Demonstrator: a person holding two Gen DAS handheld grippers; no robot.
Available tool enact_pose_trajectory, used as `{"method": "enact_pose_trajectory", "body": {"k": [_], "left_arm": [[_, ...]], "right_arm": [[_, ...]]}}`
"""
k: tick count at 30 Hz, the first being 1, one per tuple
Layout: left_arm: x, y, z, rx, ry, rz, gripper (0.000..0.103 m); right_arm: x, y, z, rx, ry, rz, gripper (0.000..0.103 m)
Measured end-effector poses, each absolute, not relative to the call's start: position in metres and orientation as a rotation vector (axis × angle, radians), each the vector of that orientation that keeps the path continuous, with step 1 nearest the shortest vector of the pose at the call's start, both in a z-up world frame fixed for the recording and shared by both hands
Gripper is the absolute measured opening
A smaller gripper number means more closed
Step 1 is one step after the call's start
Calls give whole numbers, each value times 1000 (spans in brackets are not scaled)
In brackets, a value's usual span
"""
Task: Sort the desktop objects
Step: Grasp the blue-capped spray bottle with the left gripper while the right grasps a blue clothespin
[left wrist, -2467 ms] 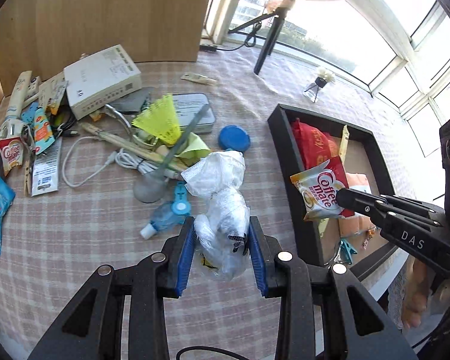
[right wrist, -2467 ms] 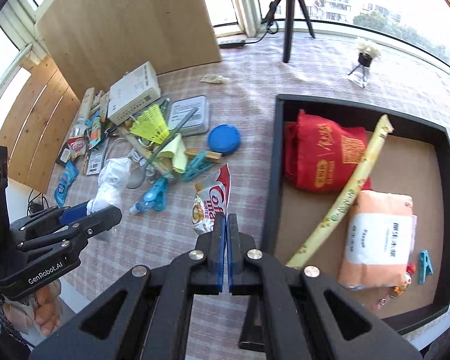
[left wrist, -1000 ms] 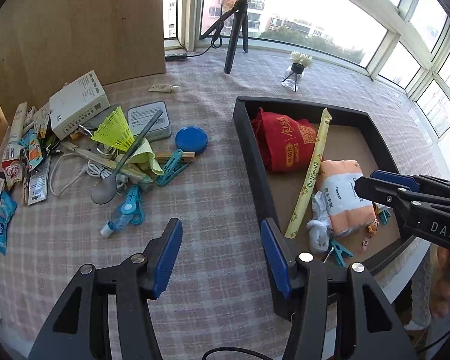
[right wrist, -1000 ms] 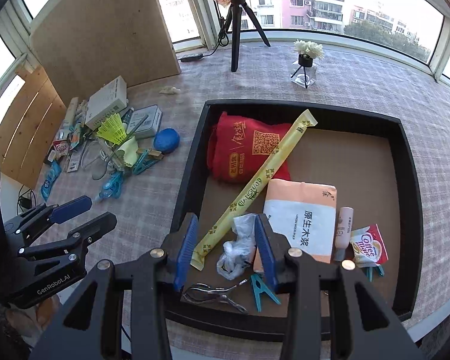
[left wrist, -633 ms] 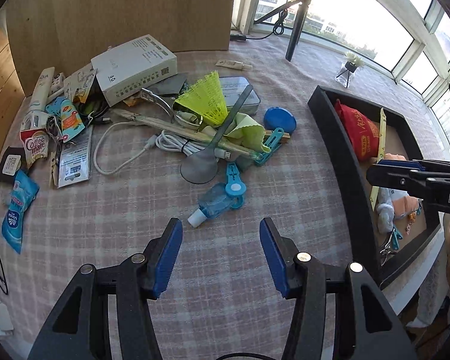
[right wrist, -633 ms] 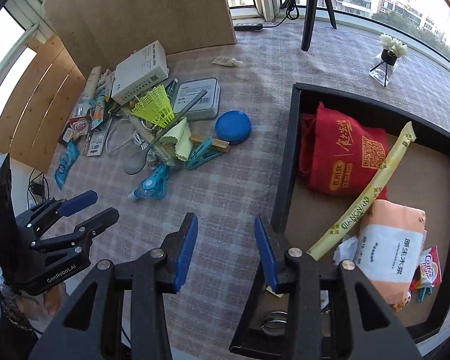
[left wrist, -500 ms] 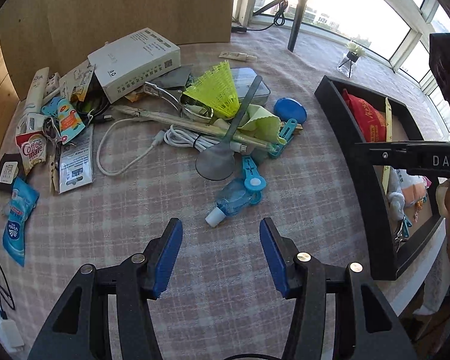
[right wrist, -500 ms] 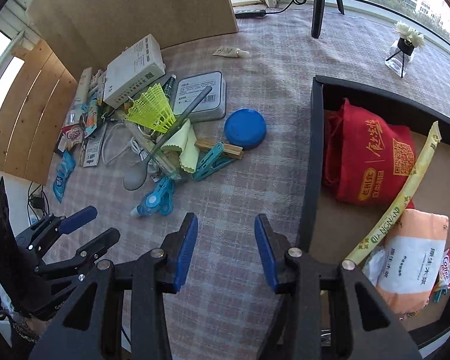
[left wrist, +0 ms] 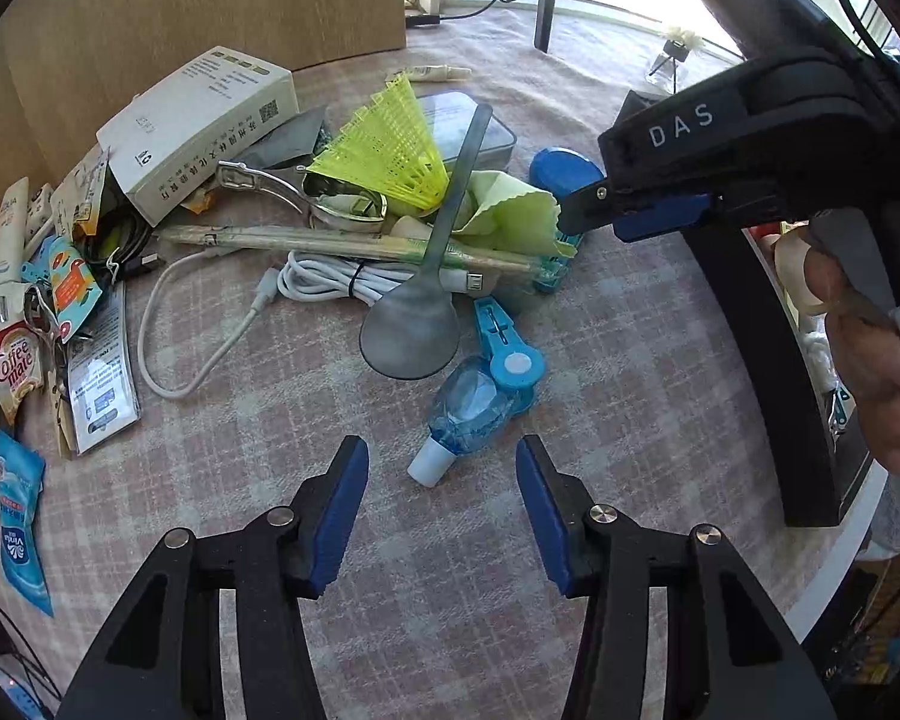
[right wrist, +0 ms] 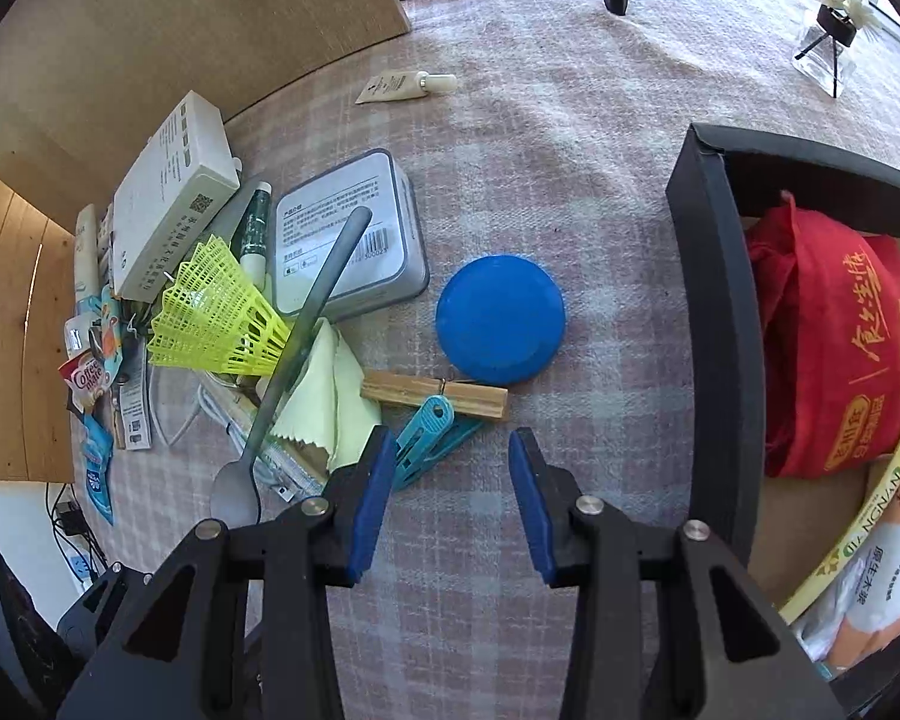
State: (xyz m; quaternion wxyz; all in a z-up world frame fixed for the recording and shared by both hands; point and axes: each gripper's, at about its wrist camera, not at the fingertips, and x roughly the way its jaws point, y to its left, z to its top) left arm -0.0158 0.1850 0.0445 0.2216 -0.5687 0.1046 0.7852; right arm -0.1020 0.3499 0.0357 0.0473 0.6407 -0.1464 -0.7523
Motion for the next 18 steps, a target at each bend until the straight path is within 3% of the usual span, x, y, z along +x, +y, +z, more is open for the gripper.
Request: {"method": "enact_pose_trajectory", "body": {"k": [16, 18], "left_arm": [[-26, 209, 27, -1592, 317, 2082, 26], [-23, 209, 27, -1597, 301, 2083, 16]], "right_arm": [[-98, 329, 27, 1997, -283, -2255, 23], [-92, 328, 27, 1998, -254, -2239, 13]]}}
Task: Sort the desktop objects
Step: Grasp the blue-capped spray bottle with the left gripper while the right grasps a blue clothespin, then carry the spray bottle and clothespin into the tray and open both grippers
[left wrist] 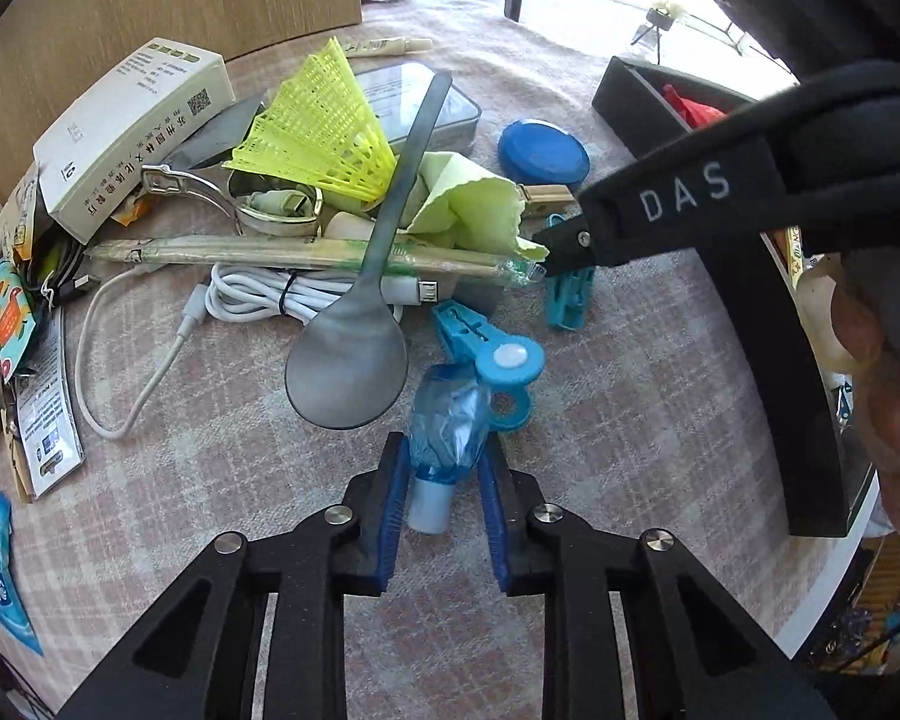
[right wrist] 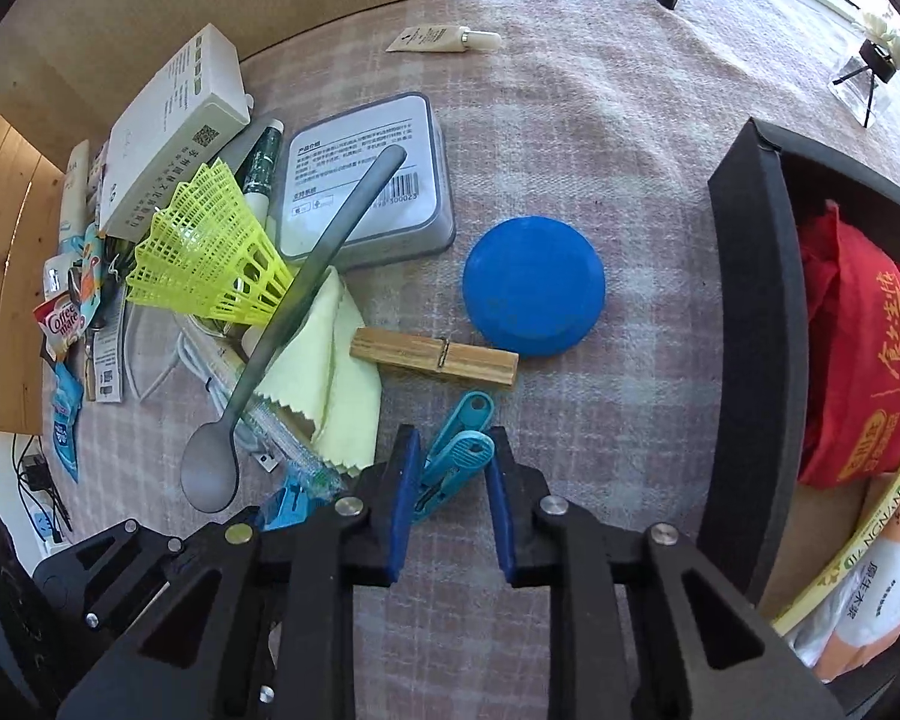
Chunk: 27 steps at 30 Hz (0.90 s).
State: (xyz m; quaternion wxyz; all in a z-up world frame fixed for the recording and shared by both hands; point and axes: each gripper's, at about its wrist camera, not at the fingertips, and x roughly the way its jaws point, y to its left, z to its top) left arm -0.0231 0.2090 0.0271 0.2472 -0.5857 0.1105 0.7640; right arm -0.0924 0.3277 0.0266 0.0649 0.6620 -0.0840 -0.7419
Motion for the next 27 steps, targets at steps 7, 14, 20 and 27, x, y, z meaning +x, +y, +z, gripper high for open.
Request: {"method": "enact_pose_trajectory", "body": {"k": [7, 14, 20, 27], "left_arm": [[-6, 196, 29, -1591, 249, 2103, 12], [-5, 190, 41, -1564, 223, 2145, 12], [15, 183, 66, -1536, 158, 2168, 12], [19, 233, 98, -1450, 136, 2117, 12]], "right_arm": [[-75, 331, 25, 1988, -221, -2204, 12], [-53, 358, 39, 1943, -257, -2241, 12], [-37, 390, 67, 1869, -311, -2290, 12], [-26, 457, 101, 1844, -394, -2418, 12]]}}
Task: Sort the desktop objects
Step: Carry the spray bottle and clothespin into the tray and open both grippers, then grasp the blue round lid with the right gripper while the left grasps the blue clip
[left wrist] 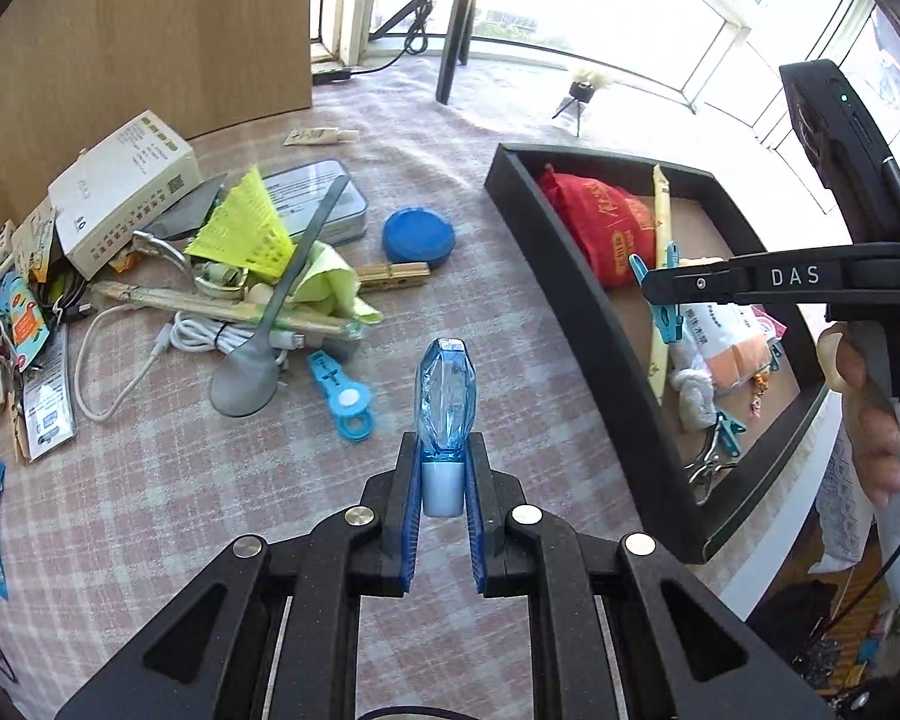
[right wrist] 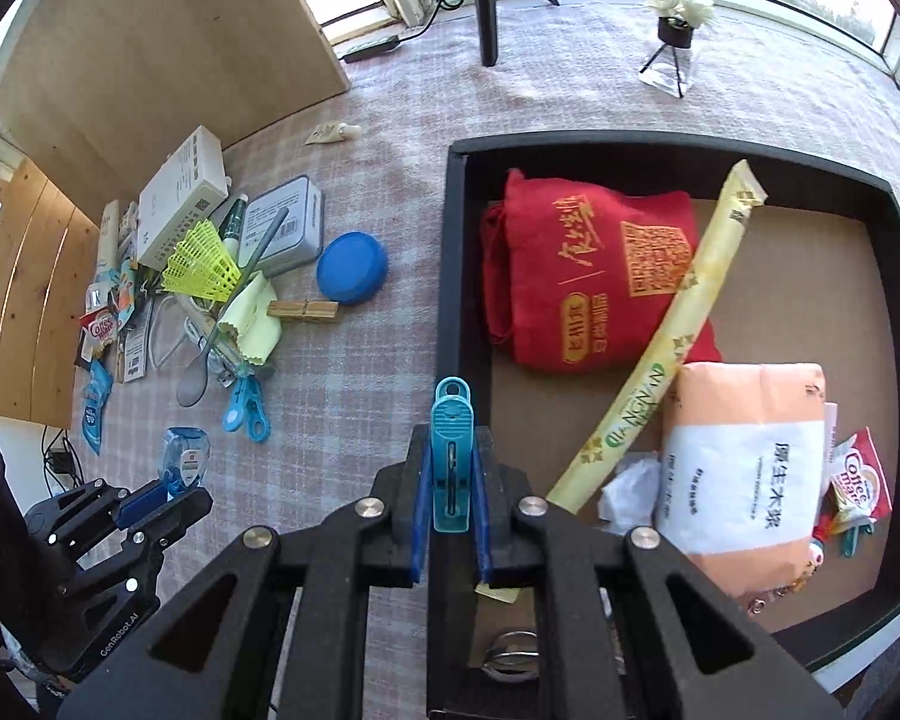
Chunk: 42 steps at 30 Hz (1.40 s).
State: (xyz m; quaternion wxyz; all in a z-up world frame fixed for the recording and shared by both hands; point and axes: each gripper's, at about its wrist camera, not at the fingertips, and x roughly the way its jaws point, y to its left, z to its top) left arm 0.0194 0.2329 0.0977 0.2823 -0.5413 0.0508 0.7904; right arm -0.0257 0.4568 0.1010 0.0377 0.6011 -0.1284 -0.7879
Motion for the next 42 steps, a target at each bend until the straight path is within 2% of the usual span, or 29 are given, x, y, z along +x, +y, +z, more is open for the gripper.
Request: {"method": "enact_pose_trajectory", "body": {"k": [3, 8, 17, 18, 19, 20, 21, 28, 38, 42], "left_arm": [[24, 272, 98, -1427, 121, 2055, 12], [48, 333, 102, -1386, 194, 1965, 12], [80, 401, 104, -1316, 312, 1890, 13], [81, 405, 104, -1316, 325, 1885, 19], [82, 407, 103, -1321, 333, 1888, 31], [82, 407, 104, -1315, 327, 1903, 35], [81, 406, 105, -1311, 324, 1917, 36], [51, 366, 101, -1397, 229, 2059, 36], [7, 270, 88, -1563, 63, 2285, 36], [-4, 237, 80, -1624, -1, 2349, 36]], "right_arm": [[-15, 497, 105, 1839, -427, -2496, 12], [17, 562, 113, 1865, -499, -2605, 12], [52, 631, 112, 1913, -581, -2698, 13], [55, 633, 113, 1897, -565, -2694, 19], [55, 633, 113, 1902, -540, -2692, 25], [55, 632, 113, 1899, -510, -2711, 39], [55, 631, 116, 1879, -487, -2736, 45], [36, 597, 127, 1797, -362, -2703, 45], [-25, 492, 138, 1672, -128, -2546, 45], [-55, 444, 136, 1649, -30, -2474, 53]]}}
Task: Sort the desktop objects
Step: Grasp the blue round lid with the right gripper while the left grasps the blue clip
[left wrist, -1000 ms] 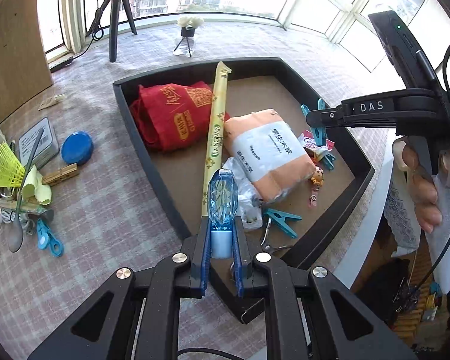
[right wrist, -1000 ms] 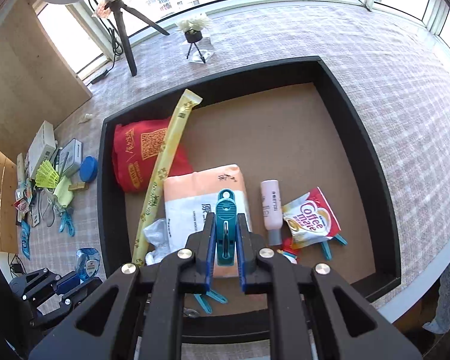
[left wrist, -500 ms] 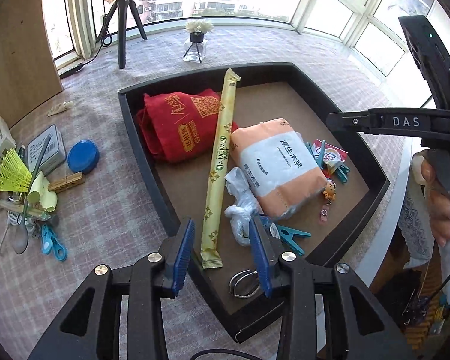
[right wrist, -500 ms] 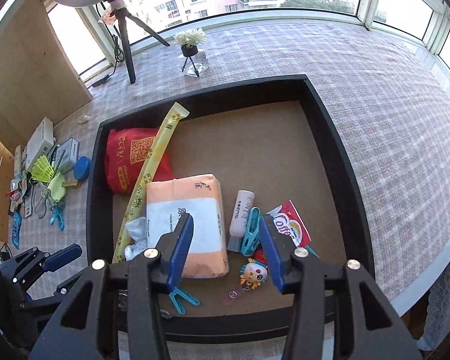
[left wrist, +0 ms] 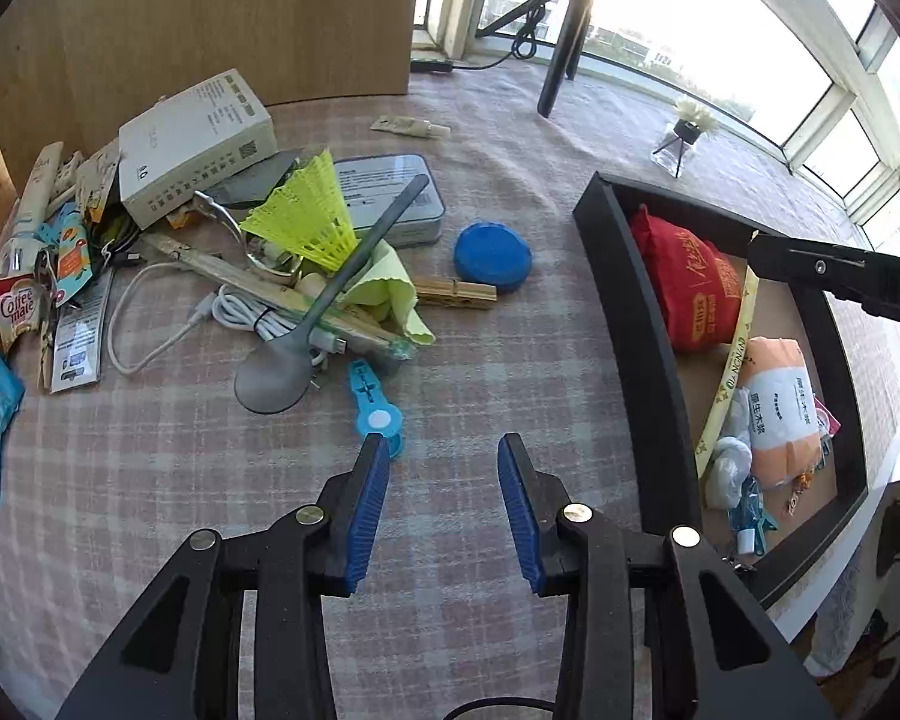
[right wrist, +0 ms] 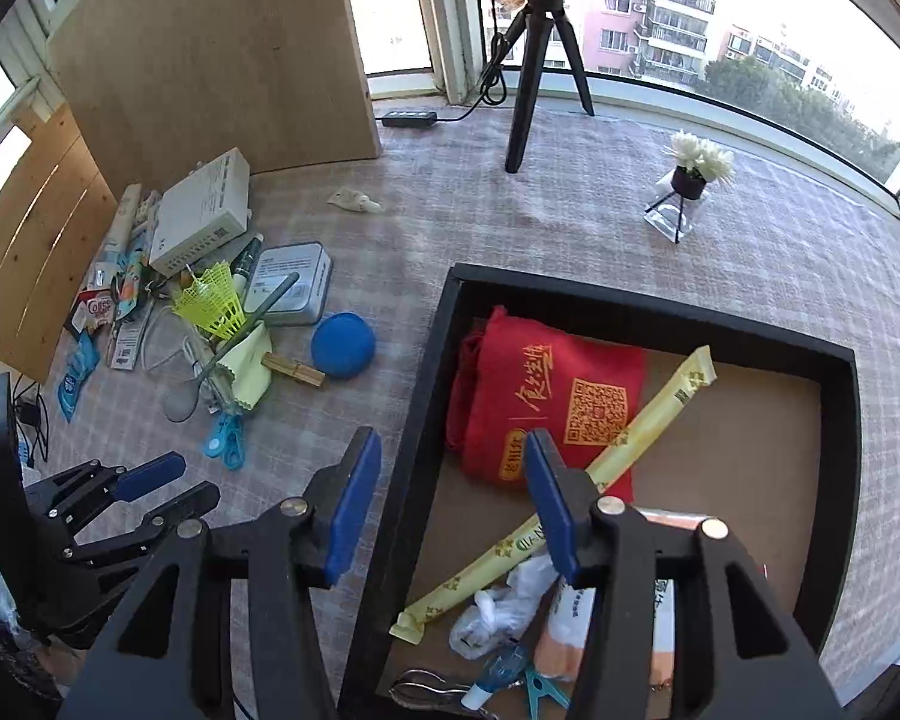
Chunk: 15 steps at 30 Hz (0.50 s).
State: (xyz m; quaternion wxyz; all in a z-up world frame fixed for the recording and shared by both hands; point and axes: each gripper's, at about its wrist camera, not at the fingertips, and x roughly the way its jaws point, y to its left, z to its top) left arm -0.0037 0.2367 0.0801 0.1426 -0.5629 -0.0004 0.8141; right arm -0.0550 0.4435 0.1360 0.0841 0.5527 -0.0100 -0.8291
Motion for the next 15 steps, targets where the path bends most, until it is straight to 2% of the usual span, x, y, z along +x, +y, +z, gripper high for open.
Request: {"method": "enact_pose_trajectory", "body": {"k": [7, 15], "left_arm": [[-12, 216, 66, -1684, -43, 2381, 36], [-25, 213, 49, -1732, -58, 2370, 36]], "right_arm": [[-111, 379, 100, 1742, 10, -2332, 56], [-150, 355, 54, 1874, 11, -2283, 57]]}}
